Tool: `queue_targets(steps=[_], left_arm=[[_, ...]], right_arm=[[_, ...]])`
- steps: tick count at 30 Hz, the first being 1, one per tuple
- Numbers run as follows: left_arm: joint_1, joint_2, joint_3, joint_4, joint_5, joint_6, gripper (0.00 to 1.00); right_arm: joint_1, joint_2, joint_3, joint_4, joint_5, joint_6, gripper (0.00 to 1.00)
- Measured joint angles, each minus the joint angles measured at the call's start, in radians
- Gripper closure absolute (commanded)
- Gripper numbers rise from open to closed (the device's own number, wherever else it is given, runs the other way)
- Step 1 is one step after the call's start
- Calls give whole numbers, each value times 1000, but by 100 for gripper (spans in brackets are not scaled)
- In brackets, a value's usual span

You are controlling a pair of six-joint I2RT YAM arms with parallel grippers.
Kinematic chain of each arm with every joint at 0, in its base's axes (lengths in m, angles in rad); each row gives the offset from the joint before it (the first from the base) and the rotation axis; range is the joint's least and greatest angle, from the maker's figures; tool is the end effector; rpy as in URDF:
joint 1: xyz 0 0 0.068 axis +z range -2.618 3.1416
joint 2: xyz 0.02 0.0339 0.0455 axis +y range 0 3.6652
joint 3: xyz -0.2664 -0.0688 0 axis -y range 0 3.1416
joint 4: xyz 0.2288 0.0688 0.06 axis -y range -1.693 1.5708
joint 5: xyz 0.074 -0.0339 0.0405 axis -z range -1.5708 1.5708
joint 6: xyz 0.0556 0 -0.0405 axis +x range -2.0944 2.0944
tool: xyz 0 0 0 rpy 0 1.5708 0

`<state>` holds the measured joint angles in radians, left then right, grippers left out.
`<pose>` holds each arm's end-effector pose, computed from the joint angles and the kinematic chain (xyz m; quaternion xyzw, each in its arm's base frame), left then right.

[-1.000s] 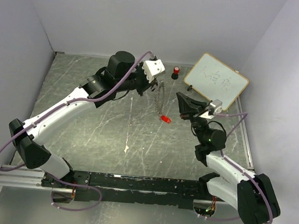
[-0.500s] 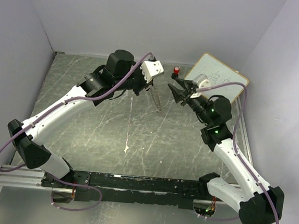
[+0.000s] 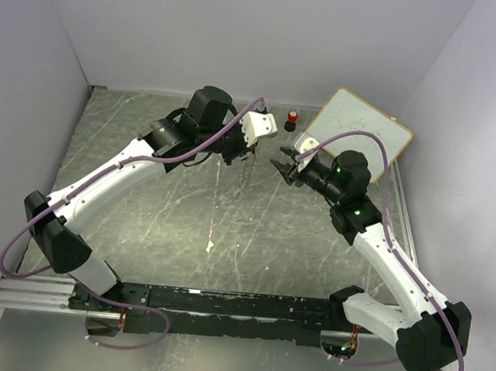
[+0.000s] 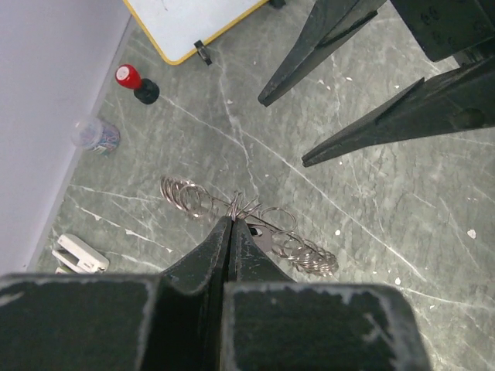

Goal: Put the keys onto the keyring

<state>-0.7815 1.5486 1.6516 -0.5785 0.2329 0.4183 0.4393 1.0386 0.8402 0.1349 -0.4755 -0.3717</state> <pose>0.2390 -0.2552 0.4044 0.5287 0.6658 -0.1910 0.4907 0.2101 0.1269 0.3489 -0.4277 0.5876 0.1941 0.6589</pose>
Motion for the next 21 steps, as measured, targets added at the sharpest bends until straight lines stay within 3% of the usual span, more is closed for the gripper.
queue_targets(steps=[16,21], left_arm=[[1,38,29,-48,41,23,93],[3,40,35,-55,45,24,93]], right_arm=[[85,66,33,-44,-30,-23,63],[106,88,48,-47,-22,-27,75]])
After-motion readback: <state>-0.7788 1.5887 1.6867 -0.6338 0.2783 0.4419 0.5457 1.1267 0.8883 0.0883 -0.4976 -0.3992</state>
